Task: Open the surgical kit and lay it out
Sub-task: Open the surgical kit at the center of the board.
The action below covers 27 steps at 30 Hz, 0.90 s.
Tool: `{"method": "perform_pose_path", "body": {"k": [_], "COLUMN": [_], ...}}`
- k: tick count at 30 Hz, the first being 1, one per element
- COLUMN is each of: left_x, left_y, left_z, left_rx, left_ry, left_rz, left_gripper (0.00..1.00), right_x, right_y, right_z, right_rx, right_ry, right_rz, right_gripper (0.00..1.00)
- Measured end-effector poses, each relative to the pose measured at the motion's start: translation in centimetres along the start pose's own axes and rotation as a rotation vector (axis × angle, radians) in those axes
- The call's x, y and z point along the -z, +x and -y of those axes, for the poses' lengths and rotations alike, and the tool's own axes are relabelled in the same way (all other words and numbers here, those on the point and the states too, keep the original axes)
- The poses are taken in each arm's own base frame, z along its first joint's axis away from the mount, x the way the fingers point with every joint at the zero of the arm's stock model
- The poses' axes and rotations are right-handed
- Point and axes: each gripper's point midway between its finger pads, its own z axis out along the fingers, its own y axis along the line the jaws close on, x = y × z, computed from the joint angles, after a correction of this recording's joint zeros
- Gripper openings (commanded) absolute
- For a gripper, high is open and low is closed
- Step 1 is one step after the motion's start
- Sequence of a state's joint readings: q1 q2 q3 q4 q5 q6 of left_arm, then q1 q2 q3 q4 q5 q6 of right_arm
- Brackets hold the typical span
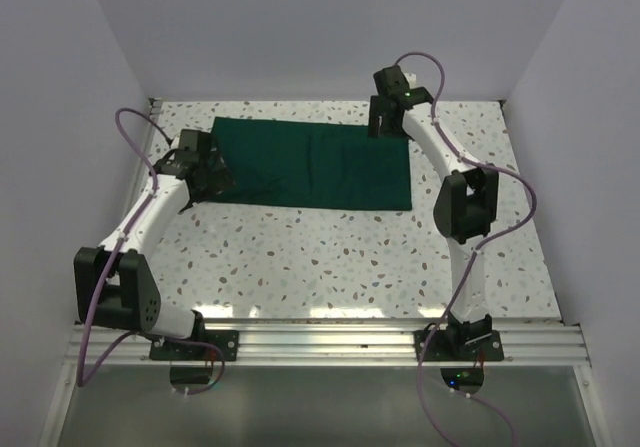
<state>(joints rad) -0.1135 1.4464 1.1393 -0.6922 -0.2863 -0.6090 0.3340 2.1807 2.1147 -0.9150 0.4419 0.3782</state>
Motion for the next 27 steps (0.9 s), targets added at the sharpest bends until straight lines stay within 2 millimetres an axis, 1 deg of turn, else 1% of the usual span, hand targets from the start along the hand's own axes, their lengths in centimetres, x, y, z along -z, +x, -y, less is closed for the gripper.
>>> {"method": "perform_pose_path", "body": {"k": [1,3,7,9,11,13,16,19,22,27], "left_x": [0.1,0.8,3.0,3.8,4.2,4.2,3.8,3.5,3.4,2.9], "left_y": [0.6,1.1,1.0,1.2,1.7,2.4,3.7,4.4,4.6,4.9], "left_z": [-0.3,-0.6,-1.0,-1.4,-1.9,-2.3,-3.0,-3.4,-3.6,-3.6], "left_rx": [-0.004,-0.005,0.012,0.017,0.02,0.017,0.01,0.01,0.014,0.02], "left_ry": [-0.002,0.008,0.047,0.061,0.064,0.058,0.038,0.02,0.013,0.003], "left_rz": [-0.016,-0.024,0.019,0.037,0.043,0.034,0.005,-0.015,-0.018,-0.031], "left_gripper": [1.0,1.0,1.0,1.0,1.0,1.0,1.0,1.0,1.0,1.0], "right_x": [-0.9,-2.6,-6.8,-8.8,-11.0,-12.7,-14.3,-15.2,-15.5,-15.3], "right_y": [-0.3,-0.8,-1.9,-2.4,-2.9,-3.1,-2.6,-2.0,-1.7,-2.6], "right_z": [-0.2,-0.4,-0.4,-0.3,-0.2,-0.3,-0.7,-1.7,-2.5,-3.2], "right_rx": [-0.01,-0.036,-0.108,-0.143,-0.175,-0.196,-0.209,-0.214,-0.221,-0.234], "right_ry": [-0.012,-0.035,-0.098,-0.129,-0.152,-0.179,-0.209,-0.248,-0.276,-0.307], "right_rz": [-0.003,-0.008,-0.019,-0.019,-0.016,-0.015,-0.028,-0.043,-0.05,-0.023], "right_gripper": [0.96,0.93,0.88,0.87,0.85,0.84,0.82,0.81,0.8,0.8]}}
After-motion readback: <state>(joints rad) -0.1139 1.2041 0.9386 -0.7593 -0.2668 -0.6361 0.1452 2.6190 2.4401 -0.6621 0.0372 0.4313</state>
